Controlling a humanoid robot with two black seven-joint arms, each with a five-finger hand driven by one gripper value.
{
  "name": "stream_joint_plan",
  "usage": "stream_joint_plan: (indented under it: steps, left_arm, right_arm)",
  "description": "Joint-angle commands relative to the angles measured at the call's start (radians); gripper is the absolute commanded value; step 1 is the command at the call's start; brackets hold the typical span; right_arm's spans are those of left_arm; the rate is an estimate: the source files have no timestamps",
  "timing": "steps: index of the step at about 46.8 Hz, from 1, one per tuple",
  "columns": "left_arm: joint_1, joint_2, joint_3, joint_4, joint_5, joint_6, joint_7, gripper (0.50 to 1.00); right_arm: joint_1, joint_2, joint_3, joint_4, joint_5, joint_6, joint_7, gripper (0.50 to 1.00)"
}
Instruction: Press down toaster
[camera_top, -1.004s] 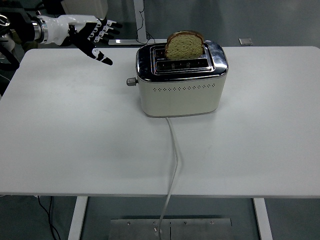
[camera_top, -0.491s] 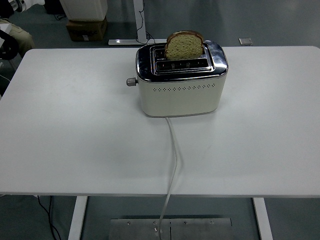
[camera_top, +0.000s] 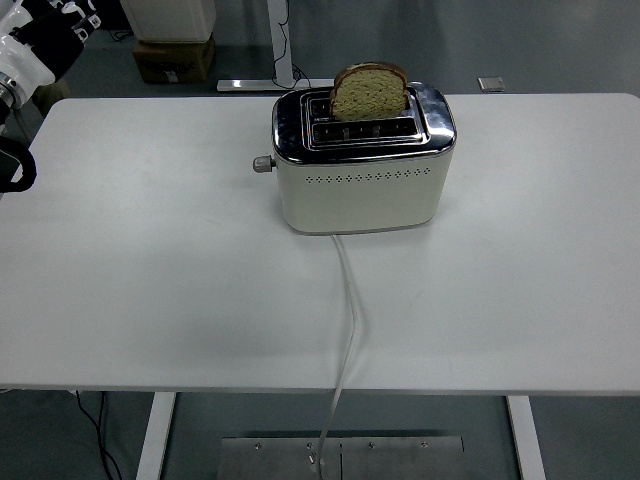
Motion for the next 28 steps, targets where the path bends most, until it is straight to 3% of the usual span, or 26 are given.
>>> stream_joint_plan:
  steps: [1,28]
  left_arm:
    - [0.021,-0.001,-0.003,0.008,-0.001,0.023,0.000,1.000]
    - [0.119,-0.016,-0.061,0.037,-0.007,0.059,-0.015,1.000]
  right_arm:
    - [0.000,0.000,0.001,0.001,0.000,0.000,0.000,1.000]
    - [0.000,0.000,-0.001,0.001,0.000,0.002,0.000,1.000]
